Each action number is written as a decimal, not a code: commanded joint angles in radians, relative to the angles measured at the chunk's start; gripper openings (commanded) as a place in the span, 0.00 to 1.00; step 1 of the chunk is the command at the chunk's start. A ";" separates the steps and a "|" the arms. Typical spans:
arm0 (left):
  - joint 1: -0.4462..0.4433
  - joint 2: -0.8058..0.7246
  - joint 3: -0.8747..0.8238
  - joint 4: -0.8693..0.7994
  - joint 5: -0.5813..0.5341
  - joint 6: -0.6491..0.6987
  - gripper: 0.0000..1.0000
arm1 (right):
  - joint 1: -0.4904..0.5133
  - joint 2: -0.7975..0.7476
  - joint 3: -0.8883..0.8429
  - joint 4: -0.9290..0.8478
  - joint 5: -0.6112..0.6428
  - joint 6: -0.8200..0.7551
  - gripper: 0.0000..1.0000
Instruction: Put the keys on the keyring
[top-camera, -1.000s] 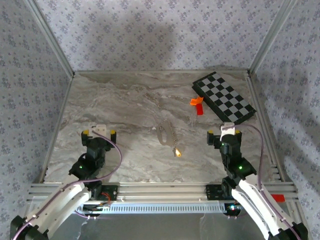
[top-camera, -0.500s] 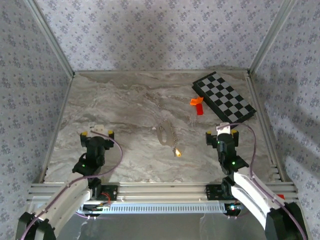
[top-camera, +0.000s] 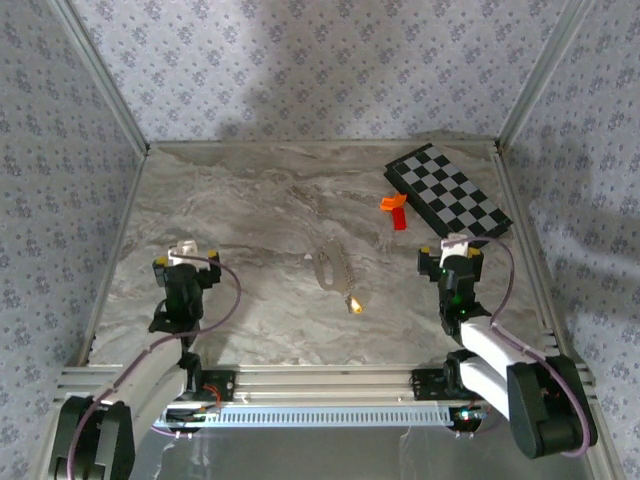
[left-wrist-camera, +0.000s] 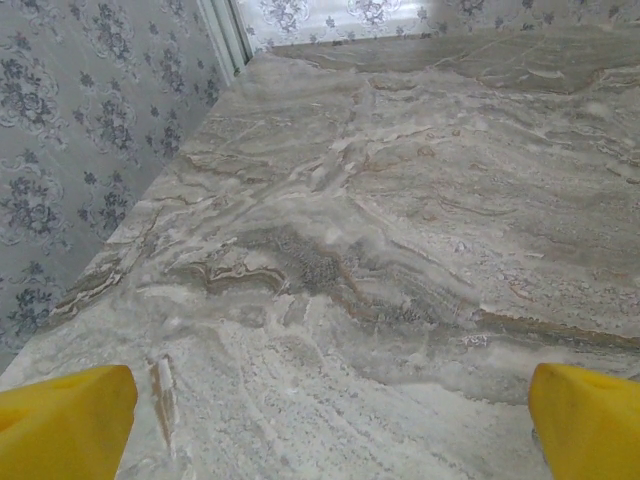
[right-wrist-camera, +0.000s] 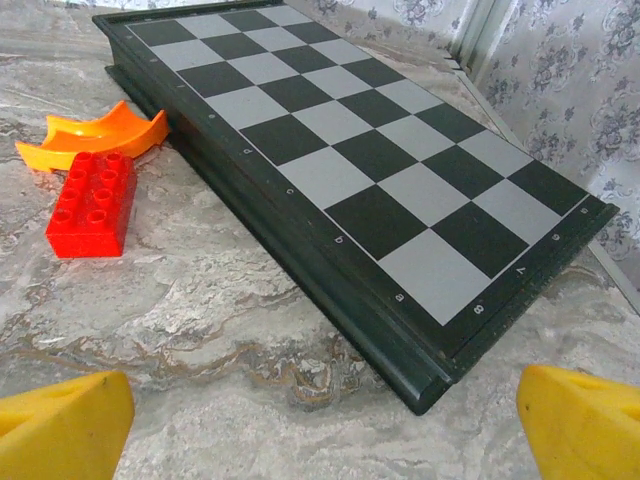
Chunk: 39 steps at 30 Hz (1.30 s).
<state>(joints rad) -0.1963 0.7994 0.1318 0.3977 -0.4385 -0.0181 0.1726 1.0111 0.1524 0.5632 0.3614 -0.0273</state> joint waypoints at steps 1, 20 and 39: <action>0.012 0.054 0.002 0.138 0.066 0.024 0.99 | -0.027 0.060 0.004 0.166 -0.043 0.003 1.00; 0.066 0.384 0.073 0.422 0.154 0.053 1.00 | -0.116 0.399 0.102 0.412 -0.145 -0.020 1.00; 0.109 0.693 0.123 0.680 0.216 0.051 1.00 | -0.147 0.526 0.206 0.329 -0.088 0.039 1.00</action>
<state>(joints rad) -0.0990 1.4574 0.2237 0.9867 -0.2459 0.0338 0.0360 1.5311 0.3241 0.9493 0.2466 -0.0177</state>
